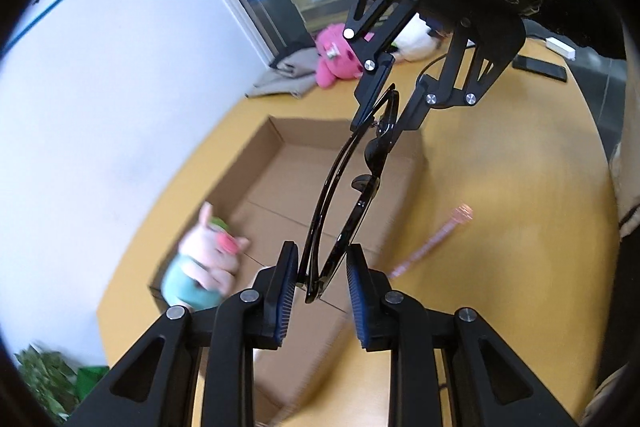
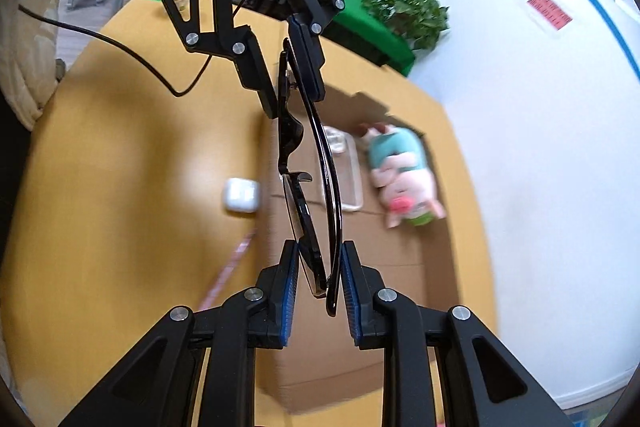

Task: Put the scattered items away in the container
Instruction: 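Lower the sunglasses into the box beside the plush and open both grippers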

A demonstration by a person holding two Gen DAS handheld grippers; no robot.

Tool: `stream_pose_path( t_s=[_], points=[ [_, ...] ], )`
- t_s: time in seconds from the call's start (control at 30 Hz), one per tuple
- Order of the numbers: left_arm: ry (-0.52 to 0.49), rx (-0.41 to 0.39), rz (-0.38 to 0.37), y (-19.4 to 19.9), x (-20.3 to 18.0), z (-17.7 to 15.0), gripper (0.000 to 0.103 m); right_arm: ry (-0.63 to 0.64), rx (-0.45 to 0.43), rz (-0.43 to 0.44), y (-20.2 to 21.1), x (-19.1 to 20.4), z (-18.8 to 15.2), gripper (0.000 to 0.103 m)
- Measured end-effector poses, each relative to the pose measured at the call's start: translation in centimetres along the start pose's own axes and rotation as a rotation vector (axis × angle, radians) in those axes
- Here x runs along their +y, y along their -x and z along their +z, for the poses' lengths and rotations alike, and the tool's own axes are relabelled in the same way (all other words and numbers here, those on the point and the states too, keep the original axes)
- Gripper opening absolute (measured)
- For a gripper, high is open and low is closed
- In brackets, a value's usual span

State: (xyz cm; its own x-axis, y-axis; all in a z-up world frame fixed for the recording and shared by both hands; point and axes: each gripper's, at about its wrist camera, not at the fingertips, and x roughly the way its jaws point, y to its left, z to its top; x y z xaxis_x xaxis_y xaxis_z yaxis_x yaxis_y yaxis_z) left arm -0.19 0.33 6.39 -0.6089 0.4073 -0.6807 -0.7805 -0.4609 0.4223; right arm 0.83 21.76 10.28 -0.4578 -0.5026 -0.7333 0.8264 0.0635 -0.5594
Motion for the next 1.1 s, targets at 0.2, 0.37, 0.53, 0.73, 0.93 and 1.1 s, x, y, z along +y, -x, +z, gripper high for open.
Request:
stream_pose_path(
  t_s=[0.2, 0.37, 0.53, 0.73, 0.93, 1.1],
  points=[
    [-0.025, -0.022, 0.020, -0.5, 3.6, 2.0, 0.024, 0.008, -0.002, -0.040, 0.4, -4.8, 0.4, 0.022],
    [-0.004, -0.021, -0.016, -3.4, 7.0, 2.2, 0.024, -0.013, 0.008, -0.025, -1.3, -8.3, -0.1, 0.022],
    [0.013, 0.014, -0.077, -7.4, 9.5, 1.4, 0.024, -0.065, 0.011, 0.035, -5.3, -11.2, -1.6, 0.022],
    [0.022, 0.077, -0.161, -14.1, 11.9, 0.2, 0.024, -0.137, 0.039, 0.116, -11.0, -12.8, -4.4, 0.022],
    [0.066, 0.165, -0.255, -21.5, 13.7, -1.1, 0.024, -0.209, 0.092, 0.226, -17.5, -14.3, -7.5, 0.022],
    [0.107, 0.236, -0.308, -26.0, 14.3, -2.4, 0.024, -0.252, 0.141, 0.306, -22.3, -14.5, -9.4, 0.022]
  ],
)
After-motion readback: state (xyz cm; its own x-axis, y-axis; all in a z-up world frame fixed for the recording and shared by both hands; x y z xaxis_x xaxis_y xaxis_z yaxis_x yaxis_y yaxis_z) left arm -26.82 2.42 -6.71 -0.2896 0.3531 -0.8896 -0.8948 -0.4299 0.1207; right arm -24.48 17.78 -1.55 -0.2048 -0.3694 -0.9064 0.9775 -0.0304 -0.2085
